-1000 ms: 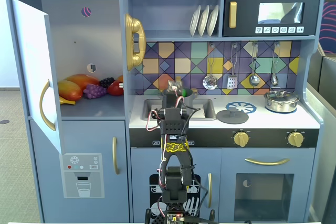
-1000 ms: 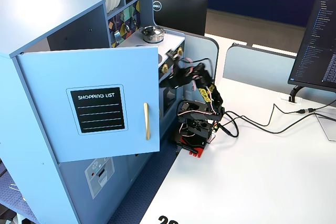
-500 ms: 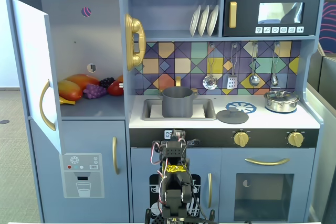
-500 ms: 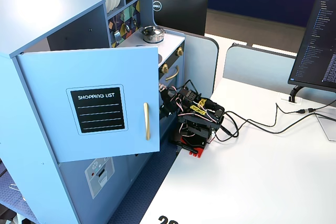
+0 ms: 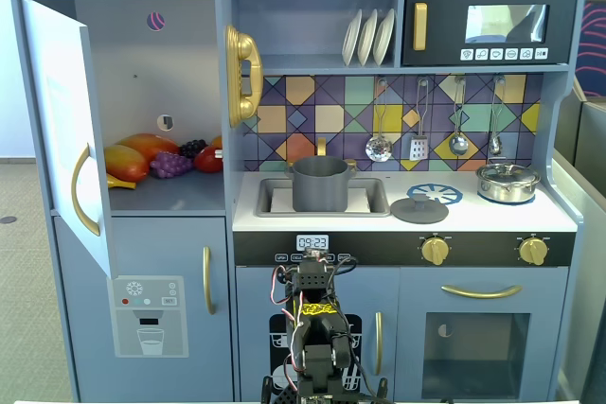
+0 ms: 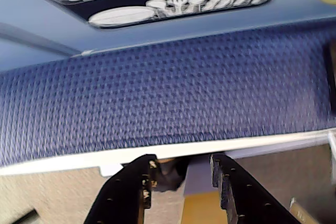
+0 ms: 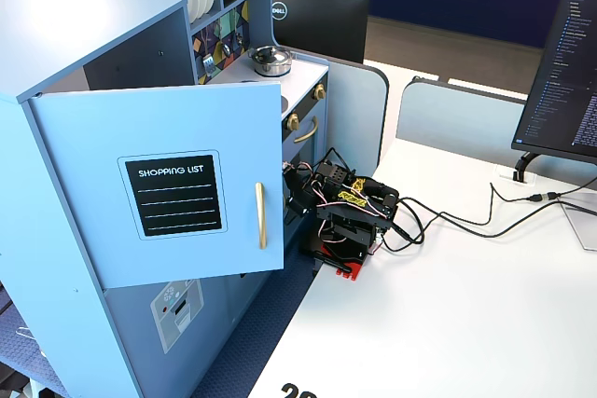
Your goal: Pick up the green pineapple from the left cabinet and place it in the gray recipient
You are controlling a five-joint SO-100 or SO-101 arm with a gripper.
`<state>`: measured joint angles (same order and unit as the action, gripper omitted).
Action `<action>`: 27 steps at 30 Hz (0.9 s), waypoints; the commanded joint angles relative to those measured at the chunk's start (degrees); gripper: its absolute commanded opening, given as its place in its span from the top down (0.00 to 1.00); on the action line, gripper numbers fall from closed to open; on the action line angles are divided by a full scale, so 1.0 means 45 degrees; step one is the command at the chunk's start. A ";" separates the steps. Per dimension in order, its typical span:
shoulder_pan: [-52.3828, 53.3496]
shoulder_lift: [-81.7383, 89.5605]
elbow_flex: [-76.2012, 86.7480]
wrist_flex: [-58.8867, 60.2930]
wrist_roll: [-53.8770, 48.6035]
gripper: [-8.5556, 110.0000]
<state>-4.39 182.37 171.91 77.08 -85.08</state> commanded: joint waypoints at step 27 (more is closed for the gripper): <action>0.0742 -0.0059 0.0020 0.2344 -0.0332 0.89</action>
